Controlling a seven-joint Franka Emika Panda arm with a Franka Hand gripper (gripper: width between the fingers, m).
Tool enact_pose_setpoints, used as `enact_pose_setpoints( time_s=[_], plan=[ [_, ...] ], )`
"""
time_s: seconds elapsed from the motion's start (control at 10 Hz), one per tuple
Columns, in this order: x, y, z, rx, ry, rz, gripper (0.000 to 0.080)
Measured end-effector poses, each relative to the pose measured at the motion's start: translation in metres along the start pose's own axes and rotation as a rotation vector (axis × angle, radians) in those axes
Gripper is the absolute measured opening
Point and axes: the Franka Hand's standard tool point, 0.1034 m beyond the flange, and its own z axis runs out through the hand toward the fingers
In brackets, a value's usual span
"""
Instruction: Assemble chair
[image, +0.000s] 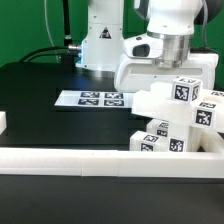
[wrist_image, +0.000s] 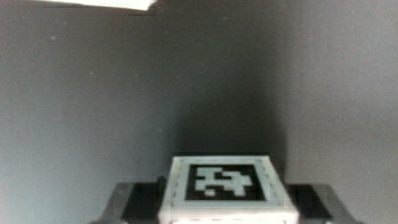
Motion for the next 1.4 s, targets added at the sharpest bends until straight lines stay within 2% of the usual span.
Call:
enact_pose_setpoints(
  time_s=[0.1,0.4,0.5,0.6,0.9,1.1,1.3,1.4],
  plan=[
    [0.002,0.002,-0.010,0.005,-0.009,-0.010,0.0282],
    [0.014,0.002,-0.069,0.042,-0.040,-0.016,0.0282],
    [0.024,0.004,-0.091,0.050,-0.048,-0.018,0.0282],
    [0.037,0.001,-0.104,0.049,-0.061,-0.027,0.0282],
    [0.041,0.003,-0.106,0.050,-0.059,-0.041,0.0282],
    [0.079,0.010,-0.136,0.061,-0.034,-0.080,0.0284],
    [0.116,0.009,-0.150,0.060,-0.018,-0.115,0.0284],
    [0.128,0.004,-0.151,0.058,-0.006,-0.137,0.0284]
  ],
)
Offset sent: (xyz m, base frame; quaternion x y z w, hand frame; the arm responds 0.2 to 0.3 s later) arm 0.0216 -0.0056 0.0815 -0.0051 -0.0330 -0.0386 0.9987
